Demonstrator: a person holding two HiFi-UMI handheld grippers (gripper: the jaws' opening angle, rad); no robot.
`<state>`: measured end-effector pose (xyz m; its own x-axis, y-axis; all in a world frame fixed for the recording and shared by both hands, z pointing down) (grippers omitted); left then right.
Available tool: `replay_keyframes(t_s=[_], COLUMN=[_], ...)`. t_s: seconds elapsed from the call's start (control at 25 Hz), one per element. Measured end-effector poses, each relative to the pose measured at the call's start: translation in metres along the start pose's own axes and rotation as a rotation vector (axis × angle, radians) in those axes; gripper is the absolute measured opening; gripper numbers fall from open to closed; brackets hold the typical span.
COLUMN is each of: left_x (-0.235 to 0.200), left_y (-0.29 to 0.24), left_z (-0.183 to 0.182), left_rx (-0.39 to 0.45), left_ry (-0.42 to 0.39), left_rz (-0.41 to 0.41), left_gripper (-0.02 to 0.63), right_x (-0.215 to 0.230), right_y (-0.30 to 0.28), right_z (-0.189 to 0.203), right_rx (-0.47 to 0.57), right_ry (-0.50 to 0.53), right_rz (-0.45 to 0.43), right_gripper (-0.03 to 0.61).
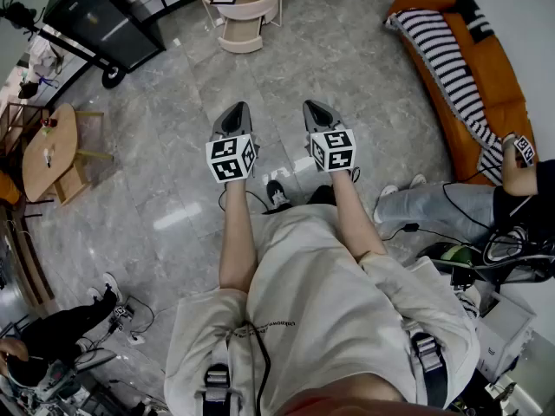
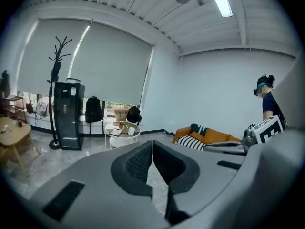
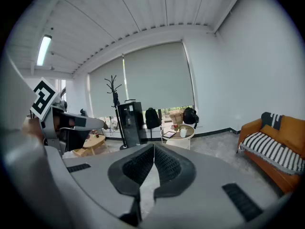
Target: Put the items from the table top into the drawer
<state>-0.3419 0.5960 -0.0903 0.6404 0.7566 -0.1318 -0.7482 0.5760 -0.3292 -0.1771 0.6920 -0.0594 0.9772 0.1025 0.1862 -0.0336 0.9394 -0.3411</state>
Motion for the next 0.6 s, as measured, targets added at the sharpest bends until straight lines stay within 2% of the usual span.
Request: replay_keyframes(t_s=[0.24,0.4,0.6], left_x=[-0.003,-0.001,-0.009], left_y=[-0.004,-0.018,-0.036], left_z=[-0.004,0.007,0.004], left_rx=[0.004,-0.023,-0.039], left_ry=[0.016,0.034,0.051], left_rz=[0.029,0.055,0.064], left_gripper=[0.021,0.021,0.021], right_x=[-0.007,-0.001,0.012], right_y=[-0.005,-0.009,-0.024], right_z=[-0.011,-0.007,-0.008], right_rx=[-0.006,-0.032,-0.022], right_ry=[0.016,0.03,-0.064], right_rz=[-0.002,0.013,0.039], right_gripper=[0.034,0.034,0.034])
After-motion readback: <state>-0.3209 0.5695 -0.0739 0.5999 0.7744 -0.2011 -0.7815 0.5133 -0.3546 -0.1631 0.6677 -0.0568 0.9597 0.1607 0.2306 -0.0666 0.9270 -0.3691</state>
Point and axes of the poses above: the fingertips, and each gripper's own axes: y backward along the fingers, x to its right, z out of its underside, the point moved 4 cm from there along y, backward along the fingers, and after that the axes turned 4 degrees about -y, right-handed, at the moved point
